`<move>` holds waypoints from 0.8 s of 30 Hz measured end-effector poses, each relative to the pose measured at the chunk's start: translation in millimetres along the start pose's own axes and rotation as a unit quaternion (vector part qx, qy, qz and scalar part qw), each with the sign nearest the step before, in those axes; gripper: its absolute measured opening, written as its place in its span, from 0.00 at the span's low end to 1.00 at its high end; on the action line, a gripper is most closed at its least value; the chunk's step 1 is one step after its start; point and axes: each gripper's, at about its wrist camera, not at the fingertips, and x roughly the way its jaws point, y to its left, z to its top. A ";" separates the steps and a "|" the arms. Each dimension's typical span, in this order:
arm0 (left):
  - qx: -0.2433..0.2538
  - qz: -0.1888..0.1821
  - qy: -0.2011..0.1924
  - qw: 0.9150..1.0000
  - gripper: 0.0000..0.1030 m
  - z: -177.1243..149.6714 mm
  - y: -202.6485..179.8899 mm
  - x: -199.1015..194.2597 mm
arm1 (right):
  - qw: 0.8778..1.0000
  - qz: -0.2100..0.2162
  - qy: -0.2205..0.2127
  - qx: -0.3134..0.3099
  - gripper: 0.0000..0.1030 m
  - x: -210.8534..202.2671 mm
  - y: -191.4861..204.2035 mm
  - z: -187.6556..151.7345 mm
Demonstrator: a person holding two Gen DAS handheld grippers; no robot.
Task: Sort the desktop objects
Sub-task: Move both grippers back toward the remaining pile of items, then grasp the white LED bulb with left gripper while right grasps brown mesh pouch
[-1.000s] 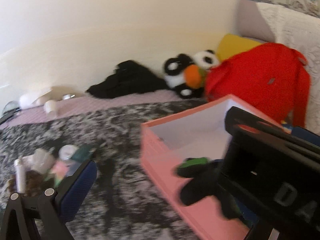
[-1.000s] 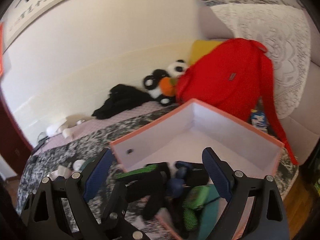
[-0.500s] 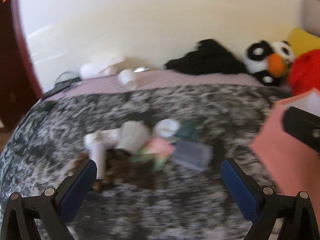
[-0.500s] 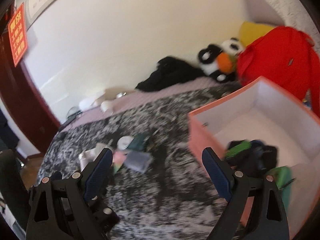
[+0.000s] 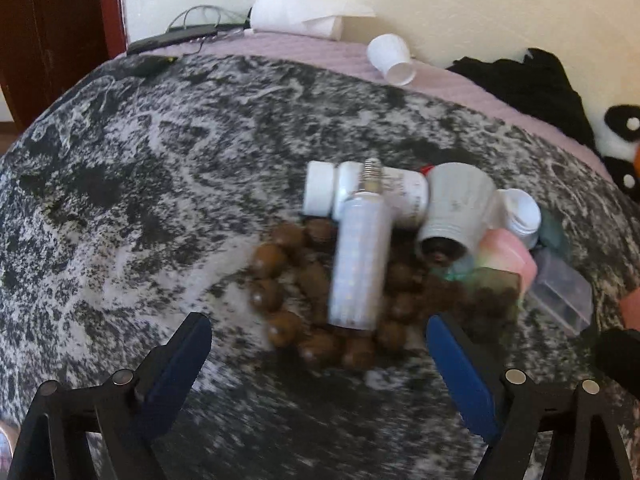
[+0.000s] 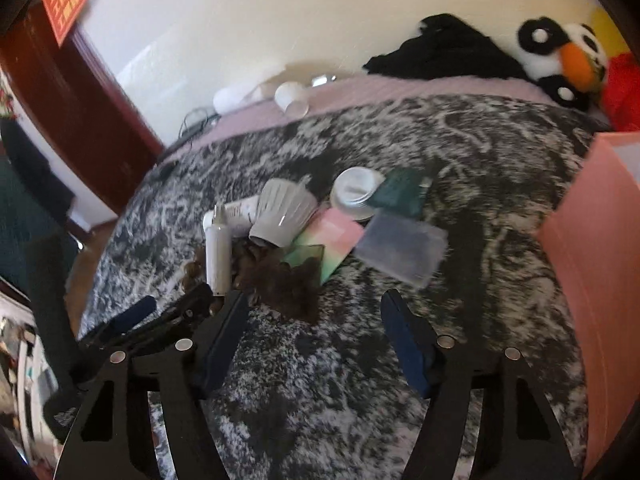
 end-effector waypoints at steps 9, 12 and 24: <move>0.004 0.013 -0.003 1.000 0.90 12.1 10.9 7.3 | 0.998 -0.006 0.048 0.037 0.71 65.1 -3.5 10.2; 0.000 0.015 0.003 1.000 0.90 13.8 15.0 10.1 | 0.997 -0.001 0.064 0.037 0.71 84.3 -5.9 10.6; -0.007 0.012 -0.013 1.000 0.90 18.2 13.8 4.9 | 1.000 0.027 0.011 -0.009 0.14 57.9 0.6 15.4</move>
